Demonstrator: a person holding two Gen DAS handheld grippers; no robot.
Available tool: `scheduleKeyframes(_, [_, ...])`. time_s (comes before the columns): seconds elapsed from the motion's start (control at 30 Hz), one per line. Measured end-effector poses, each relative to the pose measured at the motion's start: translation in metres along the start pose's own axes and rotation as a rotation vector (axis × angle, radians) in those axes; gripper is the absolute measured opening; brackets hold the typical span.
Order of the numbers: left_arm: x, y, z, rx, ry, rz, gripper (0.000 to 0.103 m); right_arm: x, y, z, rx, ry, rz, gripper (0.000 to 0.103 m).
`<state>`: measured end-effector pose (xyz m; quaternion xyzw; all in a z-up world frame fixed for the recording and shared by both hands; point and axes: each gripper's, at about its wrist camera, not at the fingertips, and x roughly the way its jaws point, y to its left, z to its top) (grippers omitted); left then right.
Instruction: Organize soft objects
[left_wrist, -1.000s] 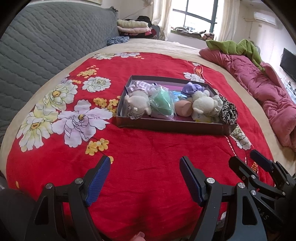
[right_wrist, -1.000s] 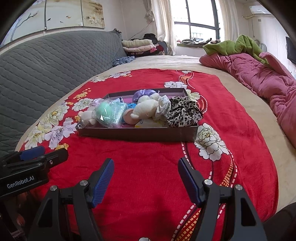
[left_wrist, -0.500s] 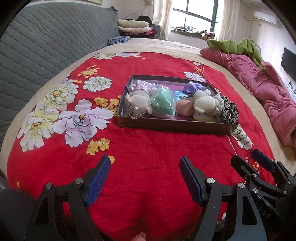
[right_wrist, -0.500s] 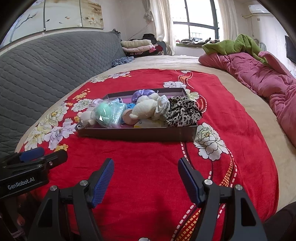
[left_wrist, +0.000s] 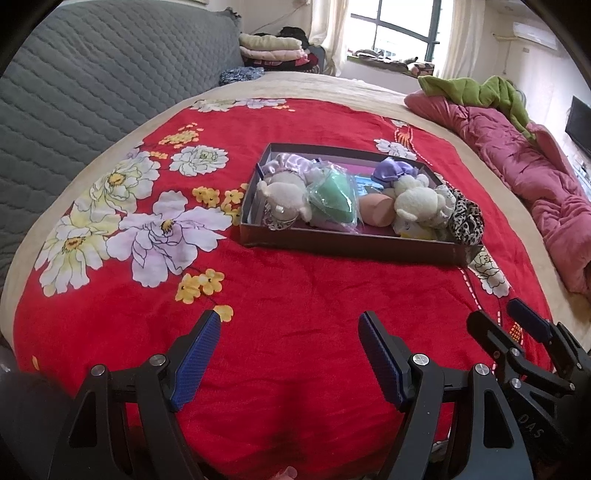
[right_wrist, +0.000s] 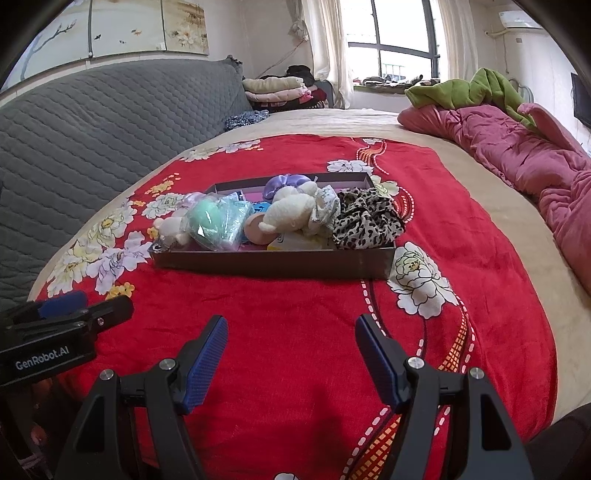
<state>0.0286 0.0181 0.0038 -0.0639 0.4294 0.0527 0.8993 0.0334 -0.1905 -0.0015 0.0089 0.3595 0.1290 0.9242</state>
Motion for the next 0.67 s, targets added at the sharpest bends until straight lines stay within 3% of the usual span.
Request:
scheduleKeyframes(0.5, [0.0016,0.0017,-0.0004,-0.007,0.007,-0.001,0.078,-0.0026,-0.0010,0.0013,-0.003,-0.010,-0.002,0.071])
scheduleKeyframes(0.67, [0.0030,0.0008,-0.0008,0.003,0.007,-0.049,0.078,-0.0023,-0.0010,0.0014,-0.006,-0.013,-0.006,0.071])
